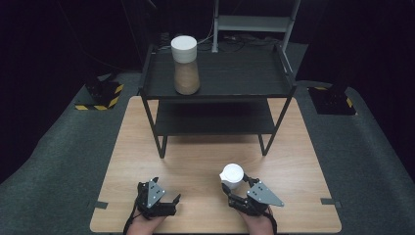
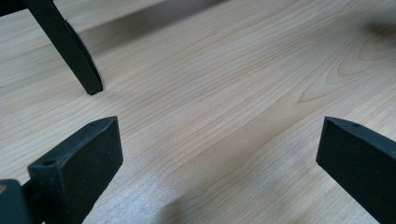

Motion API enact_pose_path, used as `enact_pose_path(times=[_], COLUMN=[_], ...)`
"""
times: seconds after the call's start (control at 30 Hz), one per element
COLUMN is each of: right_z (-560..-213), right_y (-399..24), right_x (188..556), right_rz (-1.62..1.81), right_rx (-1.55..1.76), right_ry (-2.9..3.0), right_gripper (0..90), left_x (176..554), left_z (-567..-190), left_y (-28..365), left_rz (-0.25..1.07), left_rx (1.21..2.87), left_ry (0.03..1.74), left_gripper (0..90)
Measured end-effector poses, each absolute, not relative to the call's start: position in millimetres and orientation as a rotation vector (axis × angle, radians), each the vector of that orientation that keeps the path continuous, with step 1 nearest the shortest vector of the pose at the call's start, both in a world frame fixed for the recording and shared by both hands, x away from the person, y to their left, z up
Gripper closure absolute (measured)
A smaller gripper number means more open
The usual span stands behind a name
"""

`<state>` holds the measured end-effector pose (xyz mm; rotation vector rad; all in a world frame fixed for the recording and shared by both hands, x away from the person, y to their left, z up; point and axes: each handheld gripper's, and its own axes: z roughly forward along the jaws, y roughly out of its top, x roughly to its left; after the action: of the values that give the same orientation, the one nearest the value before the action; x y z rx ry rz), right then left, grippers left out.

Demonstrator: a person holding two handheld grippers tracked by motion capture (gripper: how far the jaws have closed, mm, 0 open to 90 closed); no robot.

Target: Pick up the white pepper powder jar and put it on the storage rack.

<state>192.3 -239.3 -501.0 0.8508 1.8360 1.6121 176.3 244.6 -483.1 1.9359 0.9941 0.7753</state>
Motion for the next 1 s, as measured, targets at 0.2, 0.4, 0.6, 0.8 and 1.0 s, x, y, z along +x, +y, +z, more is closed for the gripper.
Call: enact_pose_path(times=[0.2,0.4,0.6,0.8,1.0], right_z=[-494,-482,-467,-453,-435], right_y=[-250,-260,-265,-270,-272], right_x=[192,191,188,189,193], right_rz=[1.615,1.608,1.606,1.624,1.64], right_rx=[0.872,0.872,0.857,0.854,0.847], right_ry=[1.808,1.791,1.775,1.766,1.742], right_gripper=[29.6,29.7,29.8,29.8,29.9], left_x=[176,177,177,178,178], left_z=[-483,-483,-482,-482,-482], left_y=[245,245,245,246,246], left_rz=[0.775,0.772,0.771,0.766,0.763], left_rx=[1.937,1.937,1.941,1.943,1.941], left_ry=[0.995,0.998,0.997,0.993,0.99], left_gripper=[0.7,0.7,0.7,0.7,0.7])
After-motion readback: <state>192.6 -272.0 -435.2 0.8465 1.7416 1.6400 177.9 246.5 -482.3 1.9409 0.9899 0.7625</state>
